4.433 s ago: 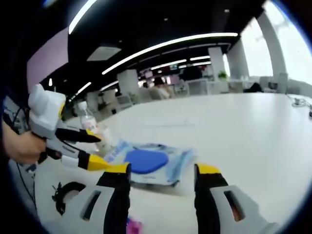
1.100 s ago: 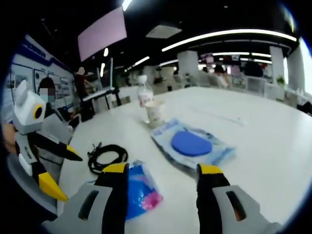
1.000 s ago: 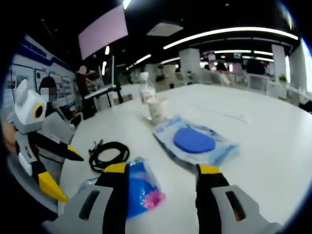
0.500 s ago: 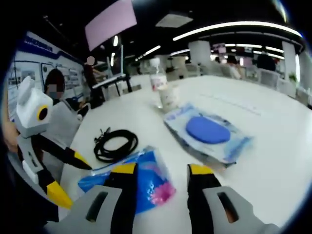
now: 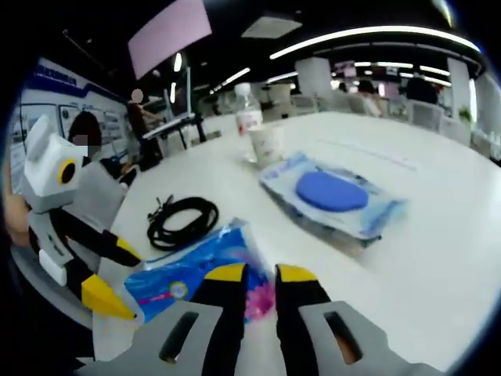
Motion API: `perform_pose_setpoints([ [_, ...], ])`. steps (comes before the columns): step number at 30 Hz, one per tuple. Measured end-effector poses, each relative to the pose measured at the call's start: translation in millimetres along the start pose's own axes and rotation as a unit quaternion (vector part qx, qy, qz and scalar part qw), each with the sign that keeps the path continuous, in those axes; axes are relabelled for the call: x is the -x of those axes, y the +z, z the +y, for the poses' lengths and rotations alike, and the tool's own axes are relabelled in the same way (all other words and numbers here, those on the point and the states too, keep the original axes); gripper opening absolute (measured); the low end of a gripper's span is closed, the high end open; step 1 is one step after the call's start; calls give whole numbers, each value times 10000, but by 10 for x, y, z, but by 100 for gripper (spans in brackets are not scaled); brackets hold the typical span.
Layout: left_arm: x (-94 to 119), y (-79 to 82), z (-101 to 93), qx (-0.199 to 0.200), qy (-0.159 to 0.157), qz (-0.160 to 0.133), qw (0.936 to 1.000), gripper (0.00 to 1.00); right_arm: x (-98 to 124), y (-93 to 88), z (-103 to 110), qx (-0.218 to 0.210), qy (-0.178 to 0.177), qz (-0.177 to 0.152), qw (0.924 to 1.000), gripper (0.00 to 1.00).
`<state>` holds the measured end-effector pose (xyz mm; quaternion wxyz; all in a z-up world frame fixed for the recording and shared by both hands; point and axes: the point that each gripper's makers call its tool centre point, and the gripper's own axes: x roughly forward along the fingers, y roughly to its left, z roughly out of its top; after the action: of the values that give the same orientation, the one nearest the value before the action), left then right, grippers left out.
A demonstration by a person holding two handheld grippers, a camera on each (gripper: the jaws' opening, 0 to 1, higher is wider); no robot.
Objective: Arrange the tabletop items into an orderly group along one side of the table until the central work area is clear of visible clutter.
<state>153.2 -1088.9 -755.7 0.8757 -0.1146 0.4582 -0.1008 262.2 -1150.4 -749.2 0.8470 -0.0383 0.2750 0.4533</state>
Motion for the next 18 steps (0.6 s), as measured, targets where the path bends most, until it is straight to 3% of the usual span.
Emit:
perform_pose_setpoints([
  [7,-1,12,18,137,-99,-27,9999,46,107,-87,16,-128,-104,58,9998,0],
  [8,6,-5,13,153,-128,23,9998,39,117,-90,7,-215,-150,39,9996,0],
  [9,24,-21,-50,133,-383,80,9991,20,127,-97,-4,-323,-190,16,9993,0],
  [10,25,-14,-113,174,-574,50,9982,14,135,-94,-7,-470,-219,-34,9986,0],
  [13,29,-10,-61,-66,-415,27,9991,11,177,-104,-19,-712,-334,-128,9968,0],
  [18,29,0,-70,112,-516,30,9986,6,266,-133,-17,-857,-488,-214,9949,0],
])
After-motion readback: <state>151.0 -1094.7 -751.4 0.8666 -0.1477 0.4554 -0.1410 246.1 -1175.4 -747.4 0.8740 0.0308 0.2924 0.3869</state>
